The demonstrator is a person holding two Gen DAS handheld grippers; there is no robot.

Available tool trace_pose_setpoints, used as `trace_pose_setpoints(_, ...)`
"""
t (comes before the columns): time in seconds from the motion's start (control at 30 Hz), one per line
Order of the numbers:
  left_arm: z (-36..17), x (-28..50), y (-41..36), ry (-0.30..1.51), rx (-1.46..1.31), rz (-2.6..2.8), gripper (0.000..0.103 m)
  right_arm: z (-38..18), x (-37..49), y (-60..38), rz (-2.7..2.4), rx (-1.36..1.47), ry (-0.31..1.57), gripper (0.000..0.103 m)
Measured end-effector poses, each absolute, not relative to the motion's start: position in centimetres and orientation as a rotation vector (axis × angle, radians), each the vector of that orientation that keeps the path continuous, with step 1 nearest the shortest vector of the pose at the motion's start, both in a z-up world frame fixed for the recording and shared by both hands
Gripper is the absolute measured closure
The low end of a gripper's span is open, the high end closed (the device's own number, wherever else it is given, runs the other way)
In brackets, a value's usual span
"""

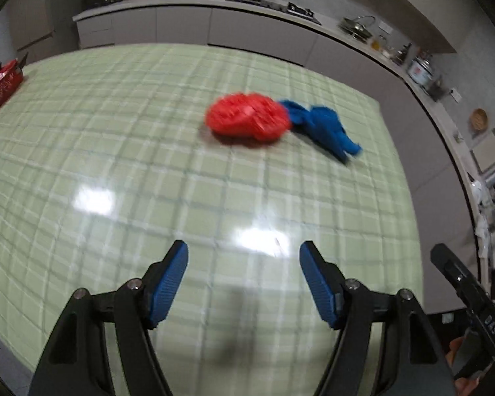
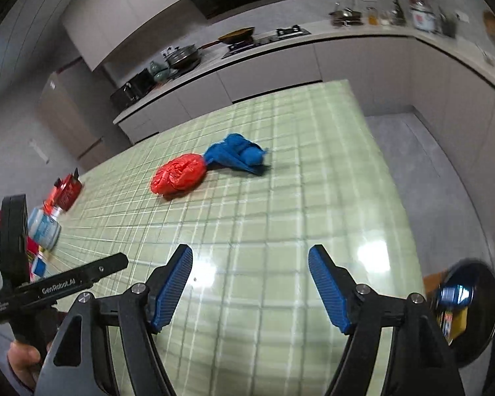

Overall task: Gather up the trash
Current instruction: 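Move both tools back toward the red bag and blue cloth, then grasp the red plastic bag with the left tool while the right tool grasps the blue cloth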

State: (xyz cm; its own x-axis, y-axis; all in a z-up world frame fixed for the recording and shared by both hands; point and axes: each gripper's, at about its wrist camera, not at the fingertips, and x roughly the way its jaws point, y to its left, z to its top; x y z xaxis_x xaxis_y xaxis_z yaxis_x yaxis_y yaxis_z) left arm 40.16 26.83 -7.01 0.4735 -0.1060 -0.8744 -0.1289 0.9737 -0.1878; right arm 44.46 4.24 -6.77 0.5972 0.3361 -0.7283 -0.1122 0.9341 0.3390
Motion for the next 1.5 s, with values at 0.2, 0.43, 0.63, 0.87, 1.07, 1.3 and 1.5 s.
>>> trace_pose_setpoints(0.2, -7.7, 44.0, 27.4, 1.062, -0.217, 0.065, 0.032, -7.6, 49.7, 6.6, 0.299, 0.205, 0.890, 0.027)
trace_pose_setpoints(0.43, -8.5, 49.1, 27.3, 1.072, -0.189, 0.076, 0.032, -8.4, 55.4, 8.4, 0.317, 0.133, 0.902, 0.026)
trace_pose_setpoints(0.63, -9.1, 52.6, 26.7, 1.074, -0.134, 0.075, 0.032, -10.1, 60.1, 10.1, 0.340, 0.082, 0.929, 0.025)
trace_pose_setpoints(0.87, -10.4, 55.8, 25.9, 1.099, -0.118, 0.042, 0.029, -11.6, 64.8, 11.9, 0.361, -0.001, 0.949, 0.025)
trace_pose_setpoints(1.07, -12.1, 56.9, 25.9, 1.127, -0.109, 0.004, 0.027, -14.1, 67.1, 12.5, 0.405, 0.005, 1.009, 0.025)
trace_pose_setpoints(1.3, -11.7, 55.5, 26.3, 1.074, -0.134, 0.015, 0.056, -15.4, 66.1, 13.5, 0.446, -0.029, 0.987, 0.053)
trace_pose_setpoints(1.5, -10.4, 52.4, 26.4, 1.029, -0.148, 0.030, 0.059, -14.5, 64.4, 12.6, 0.456, 0.028, 0.956, 0.057)
